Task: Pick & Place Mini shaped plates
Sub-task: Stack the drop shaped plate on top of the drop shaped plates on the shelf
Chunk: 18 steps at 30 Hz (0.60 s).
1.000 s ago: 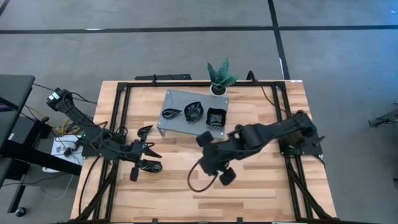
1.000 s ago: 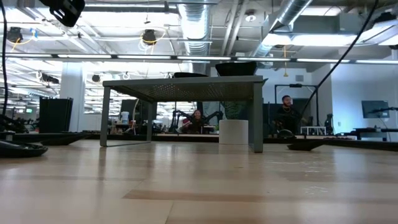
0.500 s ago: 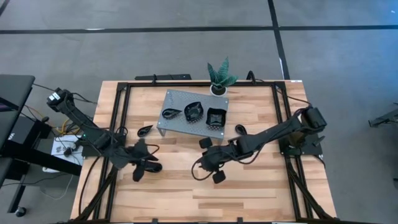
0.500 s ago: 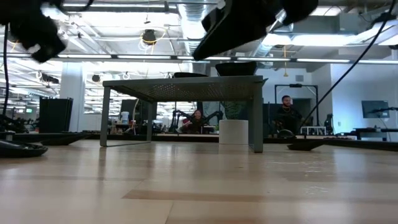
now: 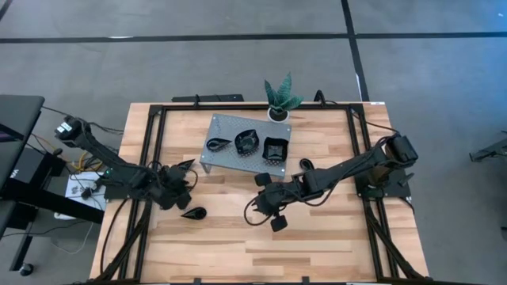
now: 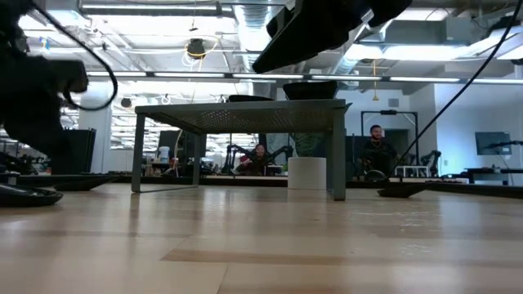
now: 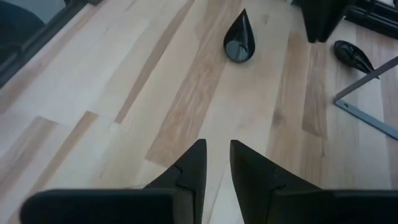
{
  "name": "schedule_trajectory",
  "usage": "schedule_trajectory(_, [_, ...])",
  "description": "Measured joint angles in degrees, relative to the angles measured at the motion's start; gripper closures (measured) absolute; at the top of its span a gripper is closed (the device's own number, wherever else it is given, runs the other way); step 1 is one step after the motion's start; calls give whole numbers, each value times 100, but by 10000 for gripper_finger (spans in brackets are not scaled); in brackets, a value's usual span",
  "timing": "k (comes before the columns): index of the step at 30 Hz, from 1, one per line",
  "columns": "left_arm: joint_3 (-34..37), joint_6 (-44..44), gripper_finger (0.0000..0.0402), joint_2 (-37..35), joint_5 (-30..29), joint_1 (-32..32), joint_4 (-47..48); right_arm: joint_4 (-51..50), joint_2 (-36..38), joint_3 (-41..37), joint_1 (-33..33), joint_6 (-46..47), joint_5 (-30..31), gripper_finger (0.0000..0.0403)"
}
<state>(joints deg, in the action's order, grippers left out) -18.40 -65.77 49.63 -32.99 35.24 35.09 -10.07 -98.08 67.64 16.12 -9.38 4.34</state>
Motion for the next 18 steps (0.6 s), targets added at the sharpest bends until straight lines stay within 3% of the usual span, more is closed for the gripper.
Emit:
schedule_trajectory(11, [88,1070,298,0,-48,-1408,391,302,0,0,-91,-16,13,337])
schedule_trajectory(18, [113,1151,298,0,-48,-2022,367,300,0,0,-129,-13,15,337])
